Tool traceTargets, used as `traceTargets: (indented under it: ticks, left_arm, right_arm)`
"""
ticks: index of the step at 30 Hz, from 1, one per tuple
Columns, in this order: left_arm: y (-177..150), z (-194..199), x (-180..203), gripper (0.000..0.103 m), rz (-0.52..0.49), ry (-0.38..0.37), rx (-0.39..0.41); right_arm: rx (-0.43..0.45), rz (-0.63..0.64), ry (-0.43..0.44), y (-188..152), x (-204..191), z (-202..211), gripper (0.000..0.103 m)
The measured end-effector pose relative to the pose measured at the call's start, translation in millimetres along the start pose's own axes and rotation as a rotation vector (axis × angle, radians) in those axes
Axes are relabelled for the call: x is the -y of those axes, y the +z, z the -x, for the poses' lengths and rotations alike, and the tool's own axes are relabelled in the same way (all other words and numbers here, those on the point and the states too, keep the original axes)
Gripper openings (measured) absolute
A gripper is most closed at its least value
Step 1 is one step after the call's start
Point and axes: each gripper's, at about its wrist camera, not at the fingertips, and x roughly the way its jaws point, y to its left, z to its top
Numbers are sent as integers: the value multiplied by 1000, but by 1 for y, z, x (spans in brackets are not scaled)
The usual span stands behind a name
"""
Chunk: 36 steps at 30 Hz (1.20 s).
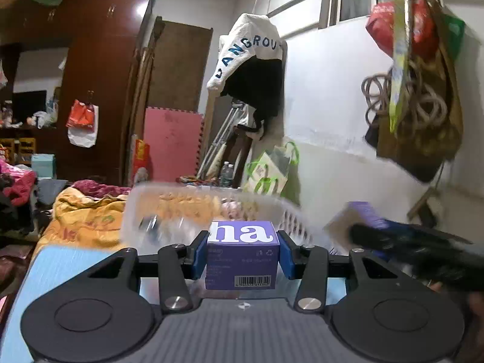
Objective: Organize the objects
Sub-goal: 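Release the 'ha' box and purple cube box into the basket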
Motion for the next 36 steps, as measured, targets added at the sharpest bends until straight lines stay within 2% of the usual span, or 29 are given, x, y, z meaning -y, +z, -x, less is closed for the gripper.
traceTargets:
  ticks: [1,3,5,7,10,14,15,16,17,18,20,21,27,29,31,33,36]
  left_arm:
    - [14,-6,1,51,6,-2,2]
    - [39,-28,5,51,-8,49,6]
    - [56,-56,2,51,14,82,-37]
    - [60,-81,-3,51,36,95,-87]
    - [60,-104,-5,51,36,106,-125]
    - [55,-117,-12,52,52,126,-140]
    - [55,-118,-13,60,45,143,-141]
    - [54,-118,-17,70,48,167,-152]
    - [54,-119,-20,87,69,190,-164]
    - [52,-118,-24,92,90,184,-161]
    - [49,-116,-28,94,91,126,-156]
    - [48,-115,-30,100,85,106,-166]
    - [43,-80,-17,102,28,53,-72]
    - [42,-68,-14,102,31,15,-45]
    - [43,-60,-10,102,-10,5,-49]
    - [42,-50,-11,102,-50,35,-36]
    - [41,-38,-21,102,-49,89,-31]
  right_arm:
    - [-23,15,-18,14,1,-15,59]
    - [-66,26,-26,36,7,-47,59]
    - [-136,17,-28,50,17,-80,59]
    - [-199,24,-60,52,26,-105,59]
    - [-239,33,-85,45,33,-122,59]
    - [-234,23,-67,36,41,-125,61]
    - [-217,37,-78,35,43,-125,75]
    - [-193,53,-103,36,43,-125,90]
    - [-177,63,-127,36,43,-124,102]
    - [-169,54,-124,36,46,-122,103]
    - [-179,-11,-79,35,50,-114,103]
    - [-176,-33,-60,36,50,-109,103]
    - [-173,-21,-131,43,42,-82,103]
    - [-163,7,-108,41,38,-71,103]
    - [-161,37,-79,39,33,-64,103]
    - [-174,44,-101,39,28,-61,103]
    - [-207,48,-132,39,21,-58,103]
